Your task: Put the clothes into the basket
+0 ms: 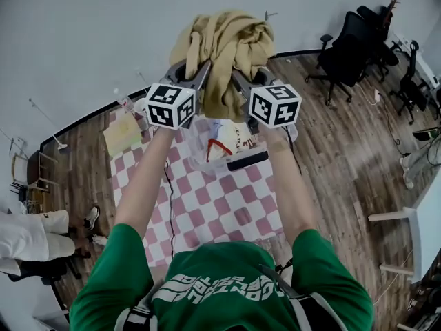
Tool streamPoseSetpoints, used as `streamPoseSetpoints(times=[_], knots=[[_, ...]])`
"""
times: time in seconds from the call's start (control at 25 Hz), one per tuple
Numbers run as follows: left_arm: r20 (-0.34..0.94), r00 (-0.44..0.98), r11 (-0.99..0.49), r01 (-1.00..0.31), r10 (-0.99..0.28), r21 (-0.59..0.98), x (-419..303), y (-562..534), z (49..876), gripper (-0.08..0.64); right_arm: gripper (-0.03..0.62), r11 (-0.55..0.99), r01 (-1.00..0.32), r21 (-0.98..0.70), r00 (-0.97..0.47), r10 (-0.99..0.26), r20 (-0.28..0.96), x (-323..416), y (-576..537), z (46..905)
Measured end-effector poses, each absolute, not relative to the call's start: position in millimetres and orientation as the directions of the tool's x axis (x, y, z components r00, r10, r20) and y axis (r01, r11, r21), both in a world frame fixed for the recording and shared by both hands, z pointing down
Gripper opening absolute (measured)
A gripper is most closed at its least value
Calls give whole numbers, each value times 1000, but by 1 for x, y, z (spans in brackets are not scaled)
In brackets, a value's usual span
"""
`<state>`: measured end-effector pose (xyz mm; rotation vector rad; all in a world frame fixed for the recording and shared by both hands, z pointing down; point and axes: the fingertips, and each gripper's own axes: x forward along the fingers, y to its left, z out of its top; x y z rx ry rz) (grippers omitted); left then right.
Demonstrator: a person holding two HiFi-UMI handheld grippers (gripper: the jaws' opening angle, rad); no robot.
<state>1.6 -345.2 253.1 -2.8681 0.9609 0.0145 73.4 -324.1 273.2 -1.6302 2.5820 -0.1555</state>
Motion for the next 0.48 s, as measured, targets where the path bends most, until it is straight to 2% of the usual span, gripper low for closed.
streamPoseSetpoints(times=[0.48], knots=[[115, 783, -782, -620, -612, 58, 22, -394, 371, 64, 115, 379, -900, -215, -420, -887, 192, 92, -371, 387]])
